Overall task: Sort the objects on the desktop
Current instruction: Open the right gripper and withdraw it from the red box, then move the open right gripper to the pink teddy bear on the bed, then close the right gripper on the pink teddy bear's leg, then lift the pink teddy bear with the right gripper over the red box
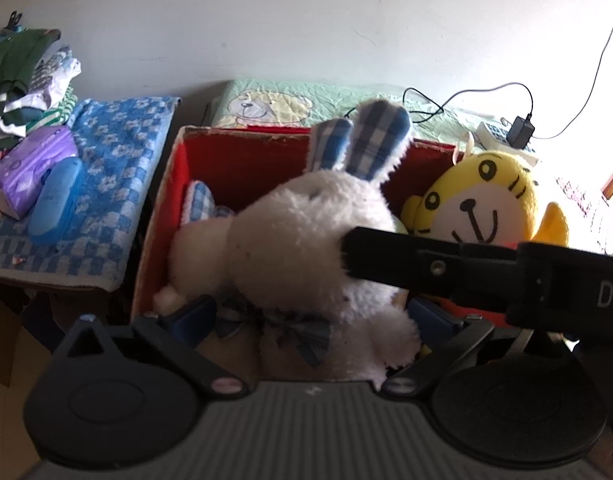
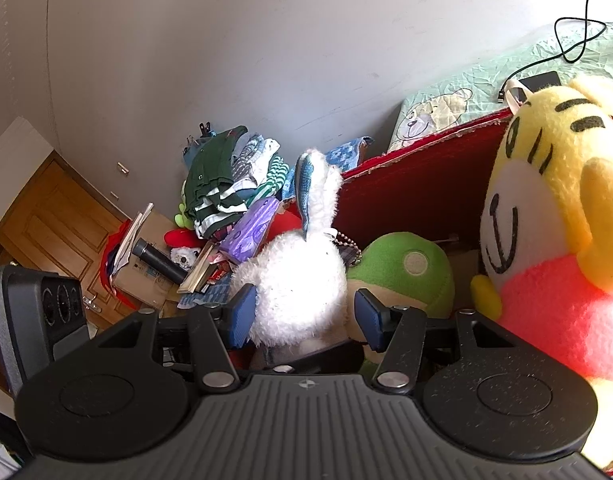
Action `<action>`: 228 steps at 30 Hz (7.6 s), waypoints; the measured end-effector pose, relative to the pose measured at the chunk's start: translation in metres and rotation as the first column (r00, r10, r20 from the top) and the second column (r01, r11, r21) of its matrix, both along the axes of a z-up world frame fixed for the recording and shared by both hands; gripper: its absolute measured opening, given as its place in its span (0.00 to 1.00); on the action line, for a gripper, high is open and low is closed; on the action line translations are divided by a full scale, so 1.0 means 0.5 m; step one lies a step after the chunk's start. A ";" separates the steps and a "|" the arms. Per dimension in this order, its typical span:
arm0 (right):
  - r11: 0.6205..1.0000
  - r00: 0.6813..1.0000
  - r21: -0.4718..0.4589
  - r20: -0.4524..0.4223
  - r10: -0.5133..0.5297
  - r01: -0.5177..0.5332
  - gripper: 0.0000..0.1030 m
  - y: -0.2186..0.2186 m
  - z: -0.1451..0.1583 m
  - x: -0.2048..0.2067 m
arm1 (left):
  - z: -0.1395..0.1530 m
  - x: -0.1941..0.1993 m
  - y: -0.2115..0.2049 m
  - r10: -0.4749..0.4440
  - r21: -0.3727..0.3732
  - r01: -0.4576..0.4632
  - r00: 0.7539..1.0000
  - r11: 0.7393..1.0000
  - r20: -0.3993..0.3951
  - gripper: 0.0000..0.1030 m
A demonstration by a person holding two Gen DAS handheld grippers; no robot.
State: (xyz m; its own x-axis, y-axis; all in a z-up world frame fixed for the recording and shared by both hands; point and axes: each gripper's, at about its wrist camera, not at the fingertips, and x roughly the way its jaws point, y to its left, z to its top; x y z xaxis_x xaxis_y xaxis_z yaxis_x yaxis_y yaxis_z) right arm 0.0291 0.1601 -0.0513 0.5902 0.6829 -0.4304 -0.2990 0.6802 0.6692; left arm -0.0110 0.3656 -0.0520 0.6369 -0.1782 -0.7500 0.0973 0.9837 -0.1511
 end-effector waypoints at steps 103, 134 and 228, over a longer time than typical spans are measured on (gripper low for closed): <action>0.996 0.962 0.008 -0.260 0.088 -0.089 0.43 -0.547 -0.200 0.127 | -0.150 0.070 -0.646 -0.080 0.248 0.083 0.997 0.965 -0.022 0.90; 0.997 0.896 0.072 -0.444 0.012 0.022 0.28 -0.690 -0.224 -0.103 | -0.092 -0.009 -0.632 -0.271 -0.001 0.272 0.959 0.962 -0.083 0.93; 0.968 0.968 0.021 -0.022 -0.251 0.251 0.37 -0.146 0.034 -0.063 | 0.051 0.039 -0.146 -0.285 -0.171 0.326 0.932 0.930 0.223 0.78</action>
State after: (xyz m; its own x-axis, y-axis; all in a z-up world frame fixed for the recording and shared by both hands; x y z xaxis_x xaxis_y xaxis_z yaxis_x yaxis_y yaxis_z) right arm -0.0025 0.0870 -0.0342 0.7360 0.5242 -0.4284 -0.1083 0.7157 0.6899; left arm 0.0086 0.2925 -0.0265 0.6544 -0.5218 -0.5472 0.4350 0.8518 -0.2920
